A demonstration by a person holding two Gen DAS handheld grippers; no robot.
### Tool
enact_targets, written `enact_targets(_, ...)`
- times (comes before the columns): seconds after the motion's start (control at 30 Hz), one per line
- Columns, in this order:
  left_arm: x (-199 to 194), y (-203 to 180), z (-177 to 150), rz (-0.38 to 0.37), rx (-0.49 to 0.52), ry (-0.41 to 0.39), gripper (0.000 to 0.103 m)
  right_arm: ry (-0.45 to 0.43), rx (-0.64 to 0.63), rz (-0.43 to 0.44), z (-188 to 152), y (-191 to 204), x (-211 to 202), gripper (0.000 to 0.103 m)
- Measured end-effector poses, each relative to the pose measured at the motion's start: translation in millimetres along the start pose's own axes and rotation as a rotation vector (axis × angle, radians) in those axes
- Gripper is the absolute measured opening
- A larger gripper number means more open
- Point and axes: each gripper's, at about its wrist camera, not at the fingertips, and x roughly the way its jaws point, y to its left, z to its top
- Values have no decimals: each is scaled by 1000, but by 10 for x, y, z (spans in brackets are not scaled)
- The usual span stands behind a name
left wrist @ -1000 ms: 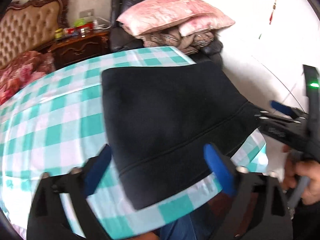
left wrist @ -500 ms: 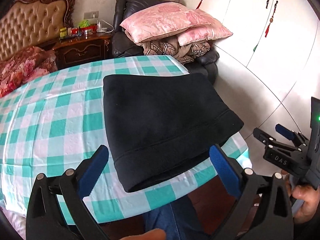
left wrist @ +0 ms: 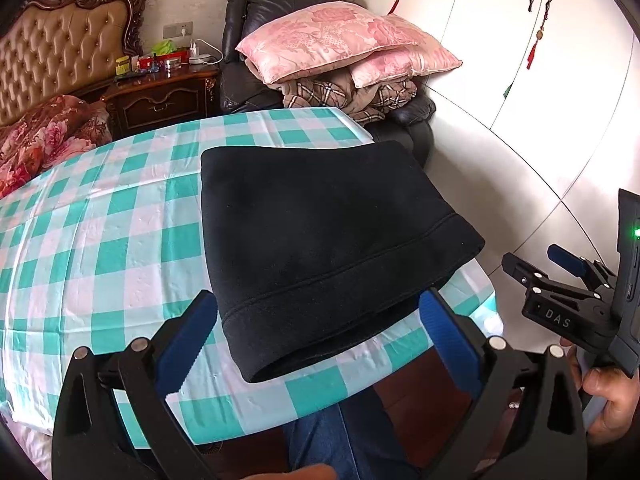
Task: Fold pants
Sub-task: 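Open both tools and withdraw them from the folded black pants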
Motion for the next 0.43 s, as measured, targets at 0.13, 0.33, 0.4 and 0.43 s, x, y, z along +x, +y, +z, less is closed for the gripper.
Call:
enact_targets(0.13,46,-4,-8,-20,-8,-10,101,3,-1,1,3,-9,29,87)
enact_targets(0.33,-20,200,1,-123,-62,-32,101,-16,20,13,-7,-20,64,88)
enact_targets(0.4,-210,505,-82,-72,-100,-83,101,-20,58,38,-22,-53,112,88)
enact_targets(0.43,-291,684,-140,-44,-132,-101,101,-21,80,43,-36,-78,150,88)
